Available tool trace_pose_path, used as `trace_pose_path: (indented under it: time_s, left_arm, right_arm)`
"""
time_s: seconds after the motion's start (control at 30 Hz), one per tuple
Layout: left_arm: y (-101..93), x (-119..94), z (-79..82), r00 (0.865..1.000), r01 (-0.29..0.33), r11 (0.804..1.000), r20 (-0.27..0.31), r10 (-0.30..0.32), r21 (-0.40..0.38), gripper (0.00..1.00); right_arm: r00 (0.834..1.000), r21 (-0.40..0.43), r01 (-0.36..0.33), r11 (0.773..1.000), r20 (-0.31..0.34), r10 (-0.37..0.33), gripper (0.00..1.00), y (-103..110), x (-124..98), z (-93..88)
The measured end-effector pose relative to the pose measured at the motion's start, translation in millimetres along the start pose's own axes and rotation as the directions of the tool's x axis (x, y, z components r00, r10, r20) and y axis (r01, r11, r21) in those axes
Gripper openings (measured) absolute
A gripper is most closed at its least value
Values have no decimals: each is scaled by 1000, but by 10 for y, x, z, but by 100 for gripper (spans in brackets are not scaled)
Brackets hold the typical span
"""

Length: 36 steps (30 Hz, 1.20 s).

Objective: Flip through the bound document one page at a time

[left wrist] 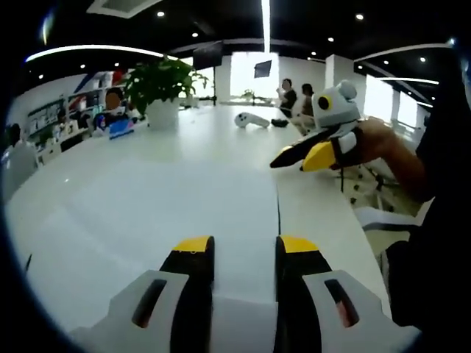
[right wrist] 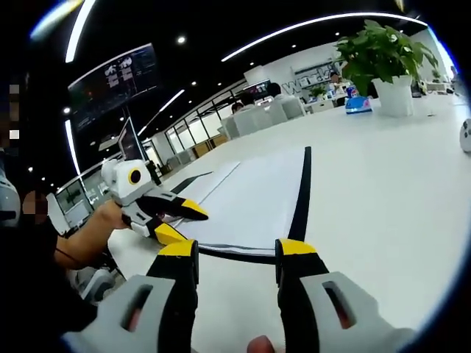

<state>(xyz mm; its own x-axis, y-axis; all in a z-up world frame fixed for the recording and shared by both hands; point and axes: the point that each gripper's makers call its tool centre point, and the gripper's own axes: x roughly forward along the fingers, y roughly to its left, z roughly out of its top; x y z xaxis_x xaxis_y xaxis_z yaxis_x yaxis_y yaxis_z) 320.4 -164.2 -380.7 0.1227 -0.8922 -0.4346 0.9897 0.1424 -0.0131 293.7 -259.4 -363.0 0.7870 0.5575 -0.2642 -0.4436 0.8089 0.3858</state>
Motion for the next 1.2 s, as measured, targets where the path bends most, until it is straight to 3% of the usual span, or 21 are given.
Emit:
trace_pose_path:
  time_s: [0.33, 0.73, 1.2]
  left_arm:
    - [133, 8, 8, 998, 49, 993, 45, -44, -106, 34]
    - [176, 3, 13, 997, 55, 993, 54, -50, -107, 32]
    - [3, -19, 13, 999, 27, 997, 39, -24, -70, 33]
  right_arm:
    - [1000, -2, -8, 1000, -1, 8, 42, 18, -7, 11]
    - [999, 55, -11, 998, 40, 9, 40, 26, 46, 75]
    - [995, 175, -12, 984, 102, -6, 26, -73, 319, 202]
